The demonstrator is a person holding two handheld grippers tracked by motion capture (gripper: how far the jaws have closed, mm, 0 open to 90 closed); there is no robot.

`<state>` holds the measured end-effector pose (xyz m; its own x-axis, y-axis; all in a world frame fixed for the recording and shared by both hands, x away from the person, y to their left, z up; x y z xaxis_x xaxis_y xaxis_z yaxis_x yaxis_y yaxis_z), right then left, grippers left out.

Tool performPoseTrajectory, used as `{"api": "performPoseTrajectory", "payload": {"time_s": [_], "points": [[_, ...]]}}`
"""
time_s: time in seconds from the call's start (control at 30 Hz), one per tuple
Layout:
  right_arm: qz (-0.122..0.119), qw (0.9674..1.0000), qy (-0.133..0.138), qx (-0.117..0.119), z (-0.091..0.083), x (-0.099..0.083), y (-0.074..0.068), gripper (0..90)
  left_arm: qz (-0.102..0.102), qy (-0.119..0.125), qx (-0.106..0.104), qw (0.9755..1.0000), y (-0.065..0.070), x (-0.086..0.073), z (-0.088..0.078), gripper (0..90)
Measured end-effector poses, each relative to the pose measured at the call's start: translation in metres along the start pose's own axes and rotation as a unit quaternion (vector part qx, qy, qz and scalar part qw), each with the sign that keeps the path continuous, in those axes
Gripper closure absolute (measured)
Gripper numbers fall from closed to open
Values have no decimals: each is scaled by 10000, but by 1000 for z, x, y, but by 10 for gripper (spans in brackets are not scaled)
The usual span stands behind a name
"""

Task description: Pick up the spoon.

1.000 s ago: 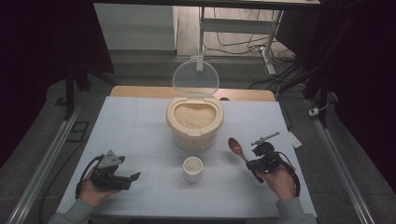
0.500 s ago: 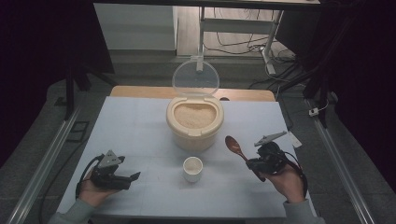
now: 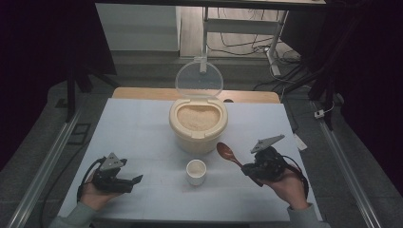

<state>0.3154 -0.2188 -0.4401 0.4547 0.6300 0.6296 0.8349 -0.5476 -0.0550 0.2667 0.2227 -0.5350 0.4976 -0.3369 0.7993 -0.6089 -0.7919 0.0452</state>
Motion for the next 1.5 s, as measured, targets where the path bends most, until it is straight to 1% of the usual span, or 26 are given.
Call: {"api": "performPoseTrajectory", "payload": {"time_s": [0.03,0.1,0.17,0.4,0.43,0.47,0.53,0.57,0.6,0.63,0.67,0.8,0.83,0.9,0.93,1.0,1.03,1.07,1.13,1.17,1.2,1.27,1.3,1.37,1.43,1.5], "points": [[-60,10000,-6,75,2,3,-3,798,2,-5,1,10000,0,0,0,130],[-122,9998,-10,129,5,5,-6,798,1,-6,4,10000,0,0,0,130],[-166,9997,-29,153,7,6,-7,798,2,-6,10,10000,0,0,0,130],[-540,9981,-81,289,14,16,-19,798,1,-17,7,10000,0,0,1,130],[-540,9981,-81,289,14,16,-19,798,1,-18,5,10000,0,0,1,130],[-649,9974,-72,318,15,19,-21,798,1,-16,1,10000,1,0,1,130],[-696,9970,-66,335,16,21,-23,798,17,-23,5,10000,1,0,1,130],[-850,9957,-62,369,17,25,-28,798,18,-24,-1,10000,1,0,1,130],[-850,9957,-62,369,17,25,-28,798,17,-24,-2,10000,1,0,1,130],[-994,9944,-84,362,18,29,-32,798,16,-24,-5,10000,1,0,0,131],[-994,9944,-84,362,18,29,-32,798,11,-21,-5,10000,1,0,0,131],[-1202,9919,-106,386,21,38,-38,798,-3,-14,-12,10000,1,1,0,131],[-1260,9911,-115,409,23,43,-40,797,-3,-16,-14,10000,1,1,0,130],[-1295,9906,-138,424,25,45,-40,797,4,-19,-10,10000,1,1,0,131],[-1397,9891,-176,420,28,51,-42,797,4,-16,-12,10000,1,1,0,131],[-1499,9875,-197,449,31,56,-46,797,8,-21,-20,10000,1,1,1,130],[-1499,9875,-197,449,31,56,-46,797,8,-22,-21,10000,1,1,1,130],[-1589,9858,-191,505,34,60,-51,797,-3,-12,-25,10000,1,1,1,130],[-1670,9842,-224,547,39,64,-56,797,-5,-8,-28,10000,1,1,0,130],[-1670,9842,-224,547,39,64,-56,797,-5,-8,-28,10000,1,1,0,130],[-1732,9828,-244,597,44,67,-60,797,-2,-10,-29,10000,1,1,0,131],[-1755,9823,-272,603,47,68,-63,797,0,-10,-28,10000,1,1,0,131],[-1846,9803,-310,637,53,70,-65,797,-10,-3,-31,10000,1,1,0,131],[-1907,9787,-324,685,58,70,-67,797,-11,4,-32,10000,1,1,0,131],[-1925,9782,-356,692,60,70,-68,797,-5,12,-31,10000,1,1,0,132],[-1992,9765,-380,726,64,70,-69,797,7,28,-35,10000,2,2,-1,133]]}}
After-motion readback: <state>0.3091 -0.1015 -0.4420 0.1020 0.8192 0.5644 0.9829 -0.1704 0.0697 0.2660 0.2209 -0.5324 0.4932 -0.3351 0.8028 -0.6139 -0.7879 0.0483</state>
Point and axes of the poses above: each handheld gripper's, and its own axes: z roughly forward along the jaws, x roughly out of its top, y roughly to its right, the point moved 3 cm from there along z, roughly forward along the jaws, and after that the axes turned 6 degrees about y, right-handed, at the moved point
